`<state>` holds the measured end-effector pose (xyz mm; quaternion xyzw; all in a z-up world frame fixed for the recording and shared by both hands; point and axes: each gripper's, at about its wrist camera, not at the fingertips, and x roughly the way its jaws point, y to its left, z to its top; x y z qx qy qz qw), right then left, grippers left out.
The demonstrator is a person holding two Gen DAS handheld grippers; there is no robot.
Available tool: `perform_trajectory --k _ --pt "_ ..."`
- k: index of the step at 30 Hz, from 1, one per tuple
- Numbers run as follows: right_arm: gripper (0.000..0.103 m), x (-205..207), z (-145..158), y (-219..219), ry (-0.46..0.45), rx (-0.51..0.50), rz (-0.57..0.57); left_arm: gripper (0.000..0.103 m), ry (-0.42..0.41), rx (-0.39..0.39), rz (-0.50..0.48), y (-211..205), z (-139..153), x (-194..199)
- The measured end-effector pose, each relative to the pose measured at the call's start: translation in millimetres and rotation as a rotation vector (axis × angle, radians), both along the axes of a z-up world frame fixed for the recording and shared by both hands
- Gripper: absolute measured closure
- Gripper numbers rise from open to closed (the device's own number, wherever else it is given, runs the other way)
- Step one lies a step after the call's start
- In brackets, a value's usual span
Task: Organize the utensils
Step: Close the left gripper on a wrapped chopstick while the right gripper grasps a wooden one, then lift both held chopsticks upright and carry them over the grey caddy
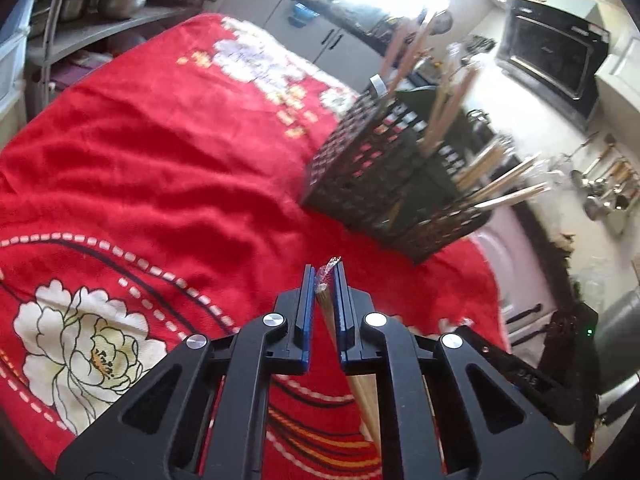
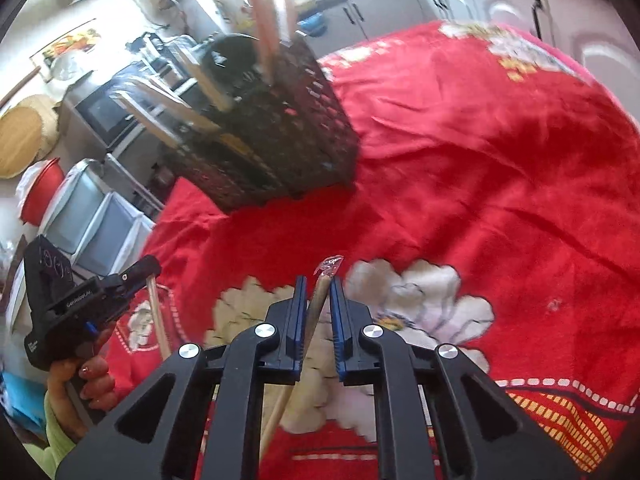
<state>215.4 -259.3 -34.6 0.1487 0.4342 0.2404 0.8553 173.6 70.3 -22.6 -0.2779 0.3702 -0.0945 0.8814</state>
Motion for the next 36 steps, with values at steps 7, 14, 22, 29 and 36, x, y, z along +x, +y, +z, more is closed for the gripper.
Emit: perform_trajectory --k 7,14,22,29,36 --pt "0.095 -15 47 11 -0.138 0.031 0.051 0.1 -0.12 -0.004 -0.045 -6 49 -11" --pt "0.097 -27 91 14 -0.274 0.04 0.071 0.1 -0.228 0.015 -0.098 -17 97 -14" --pt "0.097 -32 127 18 -0.405 0.016 0.067 0.1 -0.317 0.042 -0.133 -28 140 -10" --pt "0.097 -29 155 16 -0.526 0.0 0.031 0.1 -0.423 0.109 -0.106 -35 181 -4" --pt "0.097 -16 174 15 -0.603 0.003 -0.011 0.1 -0.525 0.243 -0.013 -38 212 2"
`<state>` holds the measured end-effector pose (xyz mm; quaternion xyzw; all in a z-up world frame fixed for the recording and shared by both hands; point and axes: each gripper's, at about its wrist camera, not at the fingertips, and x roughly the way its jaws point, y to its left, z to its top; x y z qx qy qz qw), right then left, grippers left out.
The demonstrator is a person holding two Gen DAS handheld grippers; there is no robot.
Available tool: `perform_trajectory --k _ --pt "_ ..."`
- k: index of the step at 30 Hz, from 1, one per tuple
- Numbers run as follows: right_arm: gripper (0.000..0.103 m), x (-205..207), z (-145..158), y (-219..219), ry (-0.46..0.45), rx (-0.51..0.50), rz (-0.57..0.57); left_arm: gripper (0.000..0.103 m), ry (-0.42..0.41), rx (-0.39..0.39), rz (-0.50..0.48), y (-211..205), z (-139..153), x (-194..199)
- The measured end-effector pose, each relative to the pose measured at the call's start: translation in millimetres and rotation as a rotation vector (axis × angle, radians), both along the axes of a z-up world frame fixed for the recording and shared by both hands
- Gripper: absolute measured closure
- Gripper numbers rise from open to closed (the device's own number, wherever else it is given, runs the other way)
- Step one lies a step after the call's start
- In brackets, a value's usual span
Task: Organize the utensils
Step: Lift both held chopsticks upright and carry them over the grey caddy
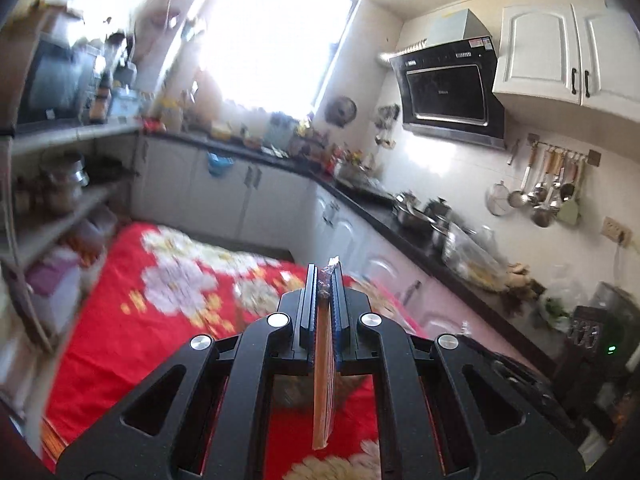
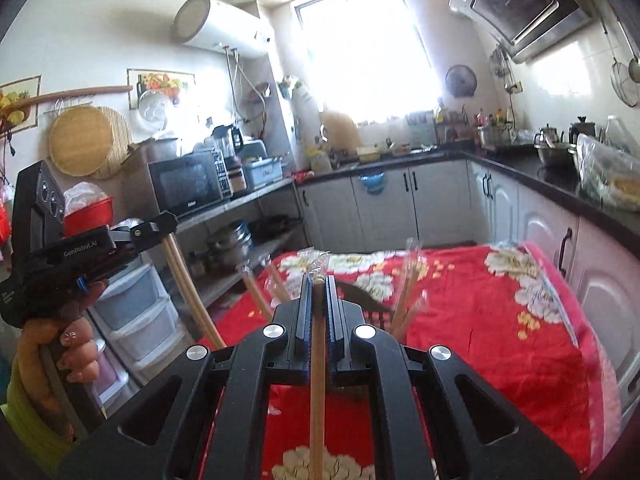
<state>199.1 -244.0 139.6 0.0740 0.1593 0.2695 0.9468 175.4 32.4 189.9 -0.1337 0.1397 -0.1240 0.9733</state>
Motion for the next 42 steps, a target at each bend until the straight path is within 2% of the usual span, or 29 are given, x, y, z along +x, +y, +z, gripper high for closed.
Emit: perform_trajectory --k 13,23,29,42 --pt "0.097 29 26 4 -0.091 0.023 -0.054 0.1 -0.097 0.112 0.176 0 19 37" --pt "0.097 55 46 19 -0.23 -0.012 -0.106 0.1 -0.117 0.116 0.234 -7 8 64" --pt "0.097 73 38 22 -0.281 -0.007 -0.119 0.1 -0.104 0.117 0.235 -11 -7 73" --pt "0.097 104 -12 42 -0.276 -0.039 -0.146 0.1 -0.055 0.101 0.203 -10 -37 86"
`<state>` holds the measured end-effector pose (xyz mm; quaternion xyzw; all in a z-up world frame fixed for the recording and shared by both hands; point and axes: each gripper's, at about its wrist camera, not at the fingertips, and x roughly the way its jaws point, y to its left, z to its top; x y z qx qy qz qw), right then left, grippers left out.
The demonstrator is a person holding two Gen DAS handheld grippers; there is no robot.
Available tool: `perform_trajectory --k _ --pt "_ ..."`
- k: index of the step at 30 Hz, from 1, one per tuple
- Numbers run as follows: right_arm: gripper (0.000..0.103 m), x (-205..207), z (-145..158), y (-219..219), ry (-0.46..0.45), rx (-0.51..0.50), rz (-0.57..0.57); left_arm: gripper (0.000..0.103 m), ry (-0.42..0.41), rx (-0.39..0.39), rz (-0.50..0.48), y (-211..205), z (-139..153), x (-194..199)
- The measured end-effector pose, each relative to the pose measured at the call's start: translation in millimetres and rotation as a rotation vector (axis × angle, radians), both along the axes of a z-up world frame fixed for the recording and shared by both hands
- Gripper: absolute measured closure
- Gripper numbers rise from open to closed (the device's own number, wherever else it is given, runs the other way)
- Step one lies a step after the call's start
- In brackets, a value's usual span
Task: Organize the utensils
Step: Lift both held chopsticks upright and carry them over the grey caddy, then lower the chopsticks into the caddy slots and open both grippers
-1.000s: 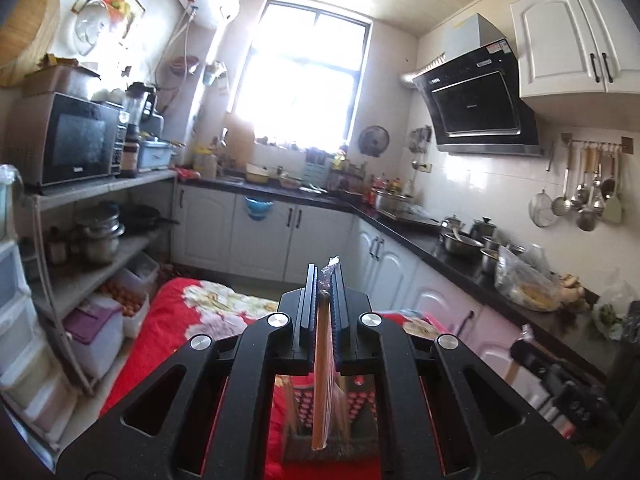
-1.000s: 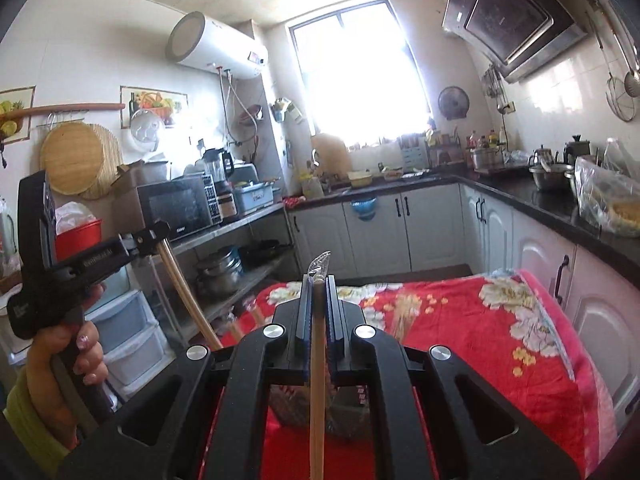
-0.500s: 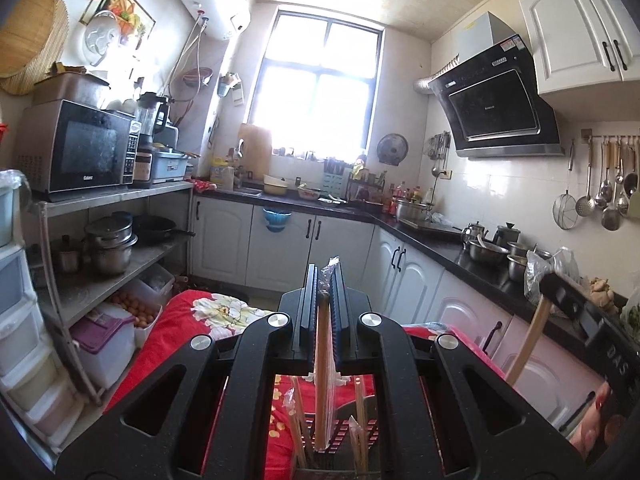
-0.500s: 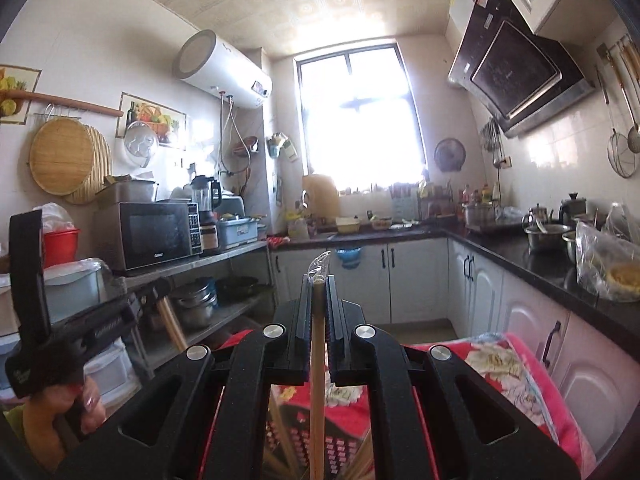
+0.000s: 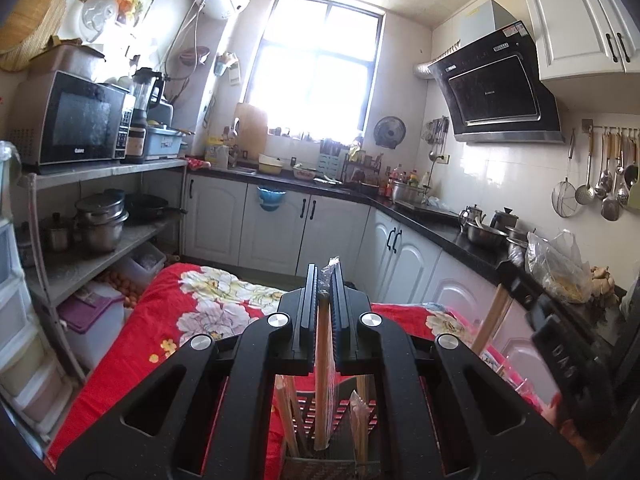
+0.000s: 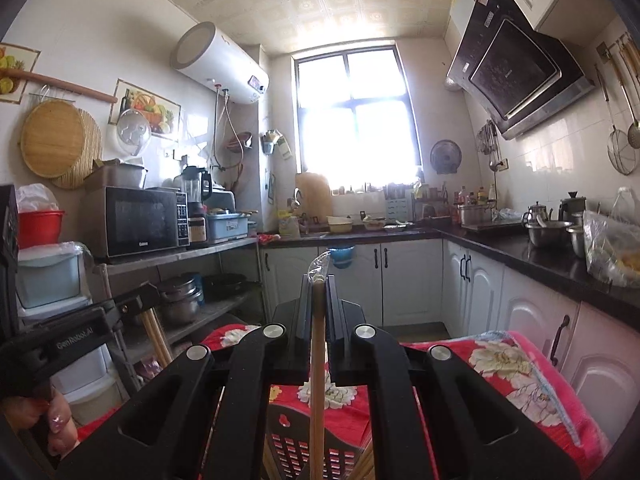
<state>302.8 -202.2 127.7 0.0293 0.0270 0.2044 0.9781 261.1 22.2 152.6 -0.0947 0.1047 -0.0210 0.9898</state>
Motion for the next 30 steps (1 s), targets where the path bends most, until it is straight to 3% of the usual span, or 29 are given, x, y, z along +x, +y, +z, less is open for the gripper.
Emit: perform_trajectory --k 12,26,30 --pt "0.097 8 -43 15 0.077 -0.021 0.017 0.1 0.068 -0.019 -0.042 -2 -30 8" --pt "0.096 -7 -53 10 0.215 -0.067 0.036 0.1 0.149 -0.028 -0.086 0 -49 -2" --pt "0.087 -11 -56 7 0.249 -0.082 0.034 0.1 0.171 -0.032 -0.099 -1 -50 -9"
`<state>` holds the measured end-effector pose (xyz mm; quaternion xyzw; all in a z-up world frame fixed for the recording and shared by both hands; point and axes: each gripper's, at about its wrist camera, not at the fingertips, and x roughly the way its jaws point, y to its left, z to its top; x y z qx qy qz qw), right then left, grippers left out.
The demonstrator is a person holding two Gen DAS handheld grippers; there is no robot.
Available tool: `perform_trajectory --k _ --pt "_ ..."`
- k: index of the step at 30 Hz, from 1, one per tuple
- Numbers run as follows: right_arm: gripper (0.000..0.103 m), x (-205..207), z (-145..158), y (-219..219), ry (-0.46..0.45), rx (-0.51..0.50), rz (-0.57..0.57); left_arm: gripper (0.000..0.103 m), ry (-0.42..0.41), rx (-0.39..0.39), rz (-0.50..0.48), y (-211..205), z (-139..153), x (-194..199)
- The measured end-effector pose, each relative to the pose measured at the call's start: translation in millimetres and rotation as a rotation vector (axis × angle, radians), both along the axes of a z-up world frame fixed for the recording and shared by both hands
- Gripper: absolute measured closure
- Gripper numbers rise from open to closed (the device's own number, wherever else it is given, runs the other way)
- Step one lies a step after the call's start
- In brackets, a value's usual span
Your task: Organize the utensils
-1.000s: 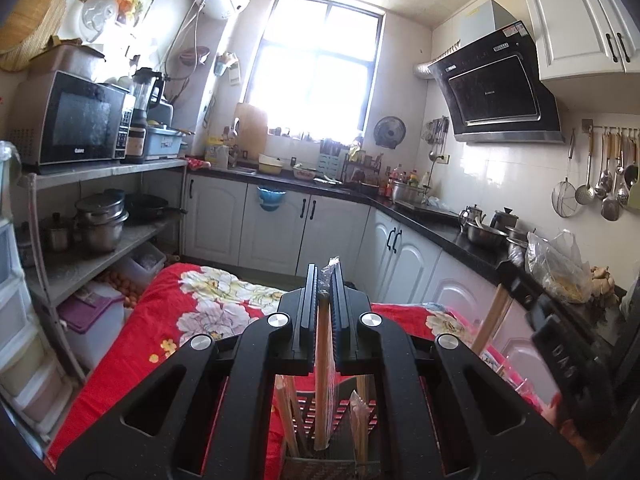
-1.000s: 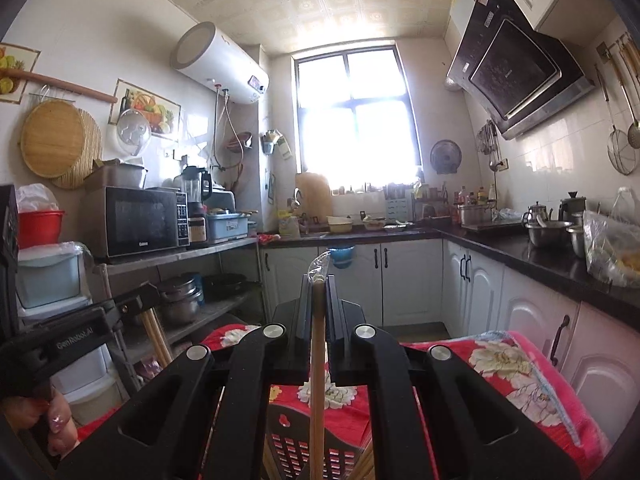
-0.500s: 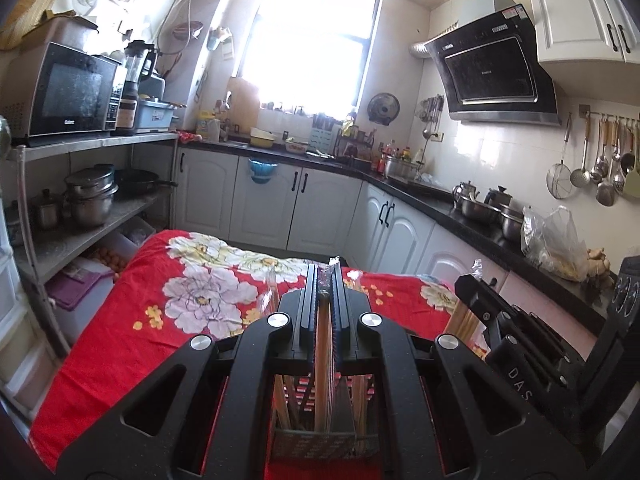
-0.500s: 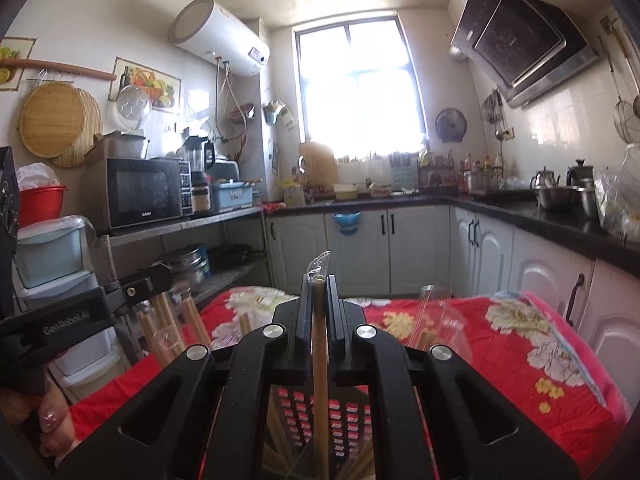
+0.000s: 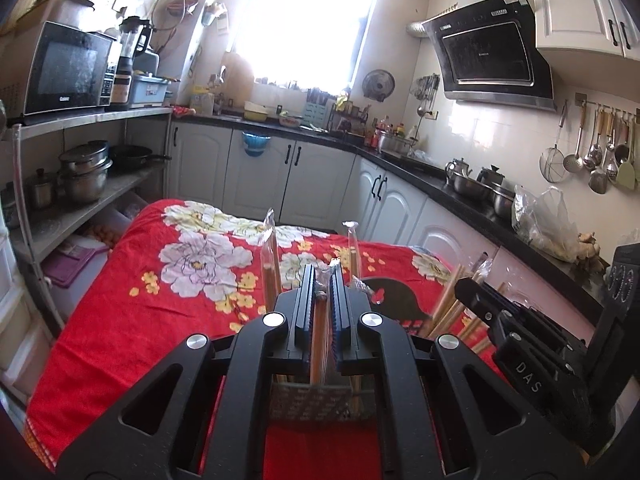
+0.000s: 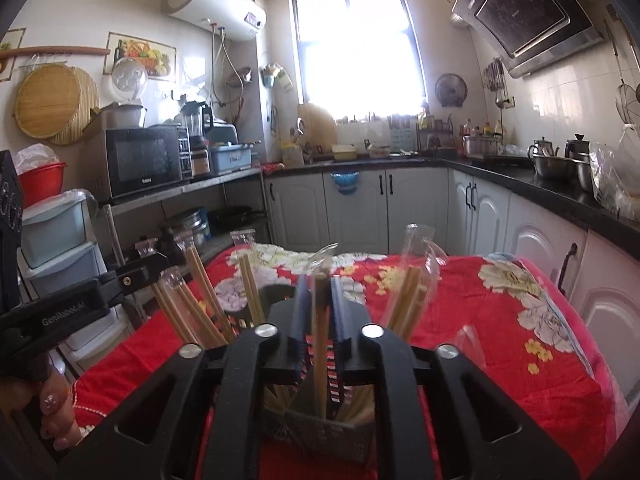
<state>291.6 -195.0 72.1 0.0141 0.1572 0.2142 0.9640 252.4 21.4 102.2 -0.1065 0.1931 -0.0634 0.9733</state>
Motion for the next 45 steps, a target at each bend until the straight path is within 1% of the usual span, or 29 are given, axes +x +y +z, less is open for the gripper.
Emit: perform_trajectory --k 5,6,7,8,12,14,18,20,21,23,29,30,31,32,34,35,37,38,40,45 --pt "0.082 -7 -2 -5 0.035 -0.007 -0.011 0.099 0.028 -0.008 -0.014 2 -1 -9" --pt "0.079 -9 -2 -5 0.039 -0.008 -0.011 0.096 0.032 -0.009 -0.015 3 -1 -12" --pt "0.075 -10 -2 -7 0.04 -0.009 -0.014 0.09 0.037 -0.008 -0.018 3 -1 -13" --pt "0.073 -12 -2 -8 0.041 -0.012 -0.019 0.084 0.042 -0.008 -0.017 3 -1 -16" --pt "0.07 -20 -2 -13 0.051 -0.019 -0.031 0.078 0.057 -0.006 -0.022 3 0 -23" --pt "0.067 -24 -2 -16 0.061 -0.018 -0.035 0.069 0.065 -0.008 -0.026 4 0 -28" --pt "0.06 -31 -1 -22 0.074 -0.018 -0.045 0.063 0.076 -0.008 -0.031 4 0 -36" --pt "0.058 -37 -1 -24 0.08 -0.022 -0.046 0.056 0.084 -0.011 -0.033 4 -1 -41" --pt "0.056 -38 -1 -25 0.081 -0.023 -0.047 0.054 0.086 -0.012 -0.034 5 -1 -43" --pt "0.052 -45 -1 -27 0.083 -0.023 -0.049 0.048 0.092 -0.012 -0.036 5 -3 -49" --pt "0.044 -62 -4 -34 0.105 -0.024 -0.052 0.039 0.118 -0.02 -0.04 6 -10 -62" --pt "0.041 -65 -5 -36 0.11 -0.025 -0.05 0.037 0.119 -0.019 -0.04 6 -11 -65" --pt "0.038 -67 -6 -36 0.116 -0.026 -0.048 0.03 0.12 -0.015 -0.038 6 -13 -67" --pt "0.037 -70 -9 -37 0.124 -0.03 -0.044 0.026 0.122 -0.013 -0.036 6 -15 -71" --pt "0.032 -75 -13 -37 0.131 -0.037 -0.044 0.023 0.128 -0.016 -0.039 6 -19 -76" --pt "0.03 -79 -16 -38 0.139 -0.042 -0.04 0.019 0.133 -0.016 -0.041 6 -22 -79" --pt "0.023 -85 -22 -39 0.153 -0.04 -0.037 0.013 0.14 -0.016 -0.041 5 -27 -83" --pt "0.021 -88 -24 -40 0.161 -0.038 -0.034 0.011 0.142 -0.016 -0.043 5 -29 -85" --pt "0.016 -92 -29 -42 0.175 -0.034 -0.033 0.011 0.143 -0.017 -0.047 4 -35 -90" --pt "0.01 -104 -43 -44 0.206 -0.043 -0.034 0.011 0.157 -0.004 -0.05 -1 -49 -99"
